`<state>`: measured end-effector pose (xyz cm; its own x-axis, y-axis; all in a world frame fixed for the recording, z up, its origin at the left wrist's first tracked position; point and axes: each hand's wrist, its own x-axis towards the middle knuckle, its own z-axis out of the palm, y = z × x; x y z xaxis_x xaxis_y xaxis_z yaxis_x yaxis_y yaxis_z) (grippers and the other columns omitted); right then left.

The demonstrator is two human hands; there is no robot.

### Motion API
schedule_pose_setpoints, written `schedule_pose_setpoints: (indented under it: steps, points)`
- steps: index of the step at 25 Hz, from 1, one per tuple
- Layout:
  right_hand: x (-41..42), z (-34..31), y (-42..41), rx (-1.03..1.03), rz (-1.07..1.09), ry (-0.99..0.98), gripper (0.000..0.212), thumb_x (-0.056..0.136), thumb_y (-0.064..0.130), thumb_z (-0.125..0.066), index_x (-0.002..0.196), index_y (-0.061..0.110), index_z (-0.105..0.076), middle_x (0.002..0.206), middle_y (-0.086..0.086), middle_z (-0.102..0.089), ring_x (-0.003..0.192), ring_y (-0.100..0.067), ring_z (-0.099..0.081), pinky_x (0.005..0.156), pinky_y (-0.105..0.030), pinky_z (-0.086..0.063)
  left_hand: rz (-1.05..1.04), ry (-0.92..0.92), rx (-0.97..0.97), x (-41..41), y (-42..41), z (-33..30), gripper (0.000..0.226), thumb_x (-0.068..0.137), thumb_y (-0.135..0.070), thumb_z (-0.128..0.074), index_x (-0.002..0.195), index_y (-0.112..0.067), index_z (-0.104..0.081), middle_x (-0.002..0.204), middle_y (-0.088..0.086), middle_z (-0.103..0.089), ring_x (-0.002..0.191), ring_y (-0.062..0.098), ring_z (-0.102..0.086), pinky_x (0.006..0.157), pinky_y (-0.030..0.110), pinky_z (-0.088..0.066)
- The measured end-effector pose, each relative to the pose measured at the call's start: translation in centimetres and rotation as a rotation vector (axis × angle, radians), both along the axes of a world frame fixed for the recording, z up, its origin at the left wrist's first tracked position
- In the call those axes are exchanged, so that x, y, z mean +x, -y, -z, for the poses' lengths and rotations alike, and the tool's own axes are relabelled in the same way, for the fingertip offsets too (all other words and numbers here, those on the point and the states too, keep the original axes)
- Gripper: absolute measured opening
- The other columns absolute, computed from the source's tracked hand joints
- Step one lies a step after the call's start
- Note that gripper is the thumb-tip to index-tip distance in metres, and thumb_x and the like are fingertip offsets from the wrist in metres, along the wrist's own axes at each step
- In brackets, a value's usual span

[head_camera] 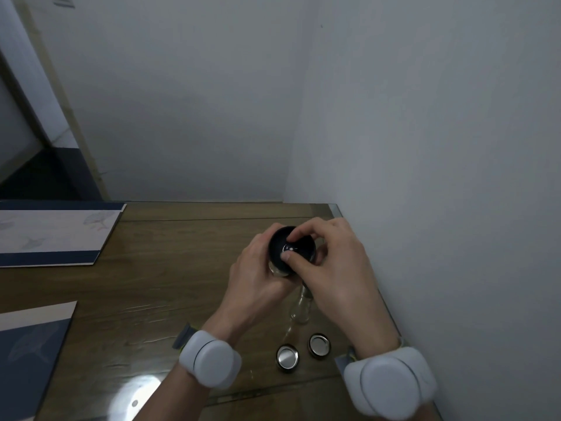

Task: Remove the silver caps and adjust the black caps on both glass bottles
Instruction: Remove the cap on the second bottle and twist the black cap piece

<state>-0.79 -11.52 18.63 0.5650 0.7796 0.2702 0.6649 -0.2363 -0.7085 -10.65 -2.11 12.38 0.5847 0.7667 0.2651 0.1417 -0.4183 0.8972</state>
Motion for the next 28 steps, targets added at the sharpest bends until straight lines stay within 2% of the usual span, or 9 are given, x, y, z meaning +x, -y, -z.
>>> schedule_pose_setpoints:
  steps: [5, 11, 14, 17, 21, 25, 28]
  points:
    - [-0.6, 0.8, -0.3, 0.076, 0.121, 0.032, 0.024, 0.077, 0.041, -0.082, 0.091, 0.035, -0.063, 0.099, 0.016, -0.051, 0.078, -0.001, -0.057, 0.06, -0.008, -0.037, 0.005, 0.02, -0.008, 0.4, 0.3, -0.4, 0.049, 0.065, -0.039, -0.064, 0.112, -0.029, -0.065, 0.107, -0.004, -0.074, 0.105, 0.027, -0.071, 0.087, 0.056, -0.059]
    - [-0.9, 1.2, -0.1, 0.116, 0.148, 0.091, 0.028, 0.077, 0.051, -0.079, 0.089, 0.035, -0.06, 0.097, 0.016, -0.052, 0.08, 0.002, -0.056, 0.062, -0.005, -0.041, 0.006, 0.009, 0.025, 0.5, -0.1, -0.3, 0.042, 0.072, -0.029, -0.071, 0.113, -0.035, -0.064, 0.106, -0.007, -0.074, 0.103, 0.023, -0.071, 0.086, 0.054, -0.059]
    - [0.7, 0.2, 0.7, 0.025, 0.016, 0.08, 0.024, 0.075, 0.042, -0.083, 0.089, 0.036, -0.065, 0.098, 0.017, -0.055, 0.077, 0.001, -0.06, 0.065, -0.013, -0.047, 0.014, 0.012, 0.054, 0.5, -0.2, 0.0, 0.04, 0.071, -0.029, -0.074, 0.109, -0.036, -0.064, 0.103, -0.007, -0.073, 0.1, 0.025, -0.07, 0.083, 0.055, -0.059]
    - [2.1, -1.3, 1.2, -0.084, -0.083, 0.11, 0.021, 0.076, 0.028, -0.082, 0.092, 0.037, -0.071, 0.098, 0.016, -0.059, 0.077, -0.002, -0.064, 0.072, -0.035, -0.057, 0.029, -0.004, 0.087, 0.4, -0.5, 0.0, 0.041, 0.069, -0.034, -0.075, 0.107, -0.042, -0.063, 0.103, -0.009, -0.073, 0.099, 0.021, -0.07, 0.083, 0.054, -0.059]
    - [2.3, -1.9, 0.9, -0.093, -0.086, 0.174, 0.02, 0.076, 0.028, -0.083, 0.089, 0.036, -0.07, 0.097, 0.016, -0.059, 0.08, -0.001, -0.063, 0.074, -0.036, -0.057, 0.049, -0.017, 0.108, 0.5, -0.7, -0.2, 0.042, 0.067, -0.041, -0.072, 0.108, -0.044, -0.062, 0.103, -0.011, -0.072, 0.098, 0.018, -0.07, 0.082, 0.052, -0.059]
    - [2.3, -1.4, 0.7, -0.028, -0.077, 0.14, 0.017, 0.075, 0.029, -0.084, 0.085, 0.033, -0.071, 0.096, 0.016, -0.061, 0.08, -0.001, -0.064, 0.073, -0.039, -0.057, 0.035, -0.029, 0.113, 0.5, -0.8, -0.4, 0.04, 0.067, -0.045, -0.069, 0.107, -0.045, -0.061, 0.102, -0.014, -0.071, 0.097, 0.012, -0.069, 0.081, 0.05, -0.059]
    - [2.8, -1.8, 0.7, -0.018, -0.151, 0.128, 0.018, 0.071, 0.029, -0.088, 0.082, 0.031, -0.073, 0.092, 0.014, -0.061, 0.08, -0.004, -0.064, 0.072, -0.04, -0.056, 0.101, -0.05, 0.129, 0.2, -1.2, -0.8, 0.04, 0.069, -0.045, -0.07, 0.108, -0.044, -0.061, 0.104, -0.014, -0.07, 0.098, 0.011, -0.068, 0.083, 0.05, -0.059]
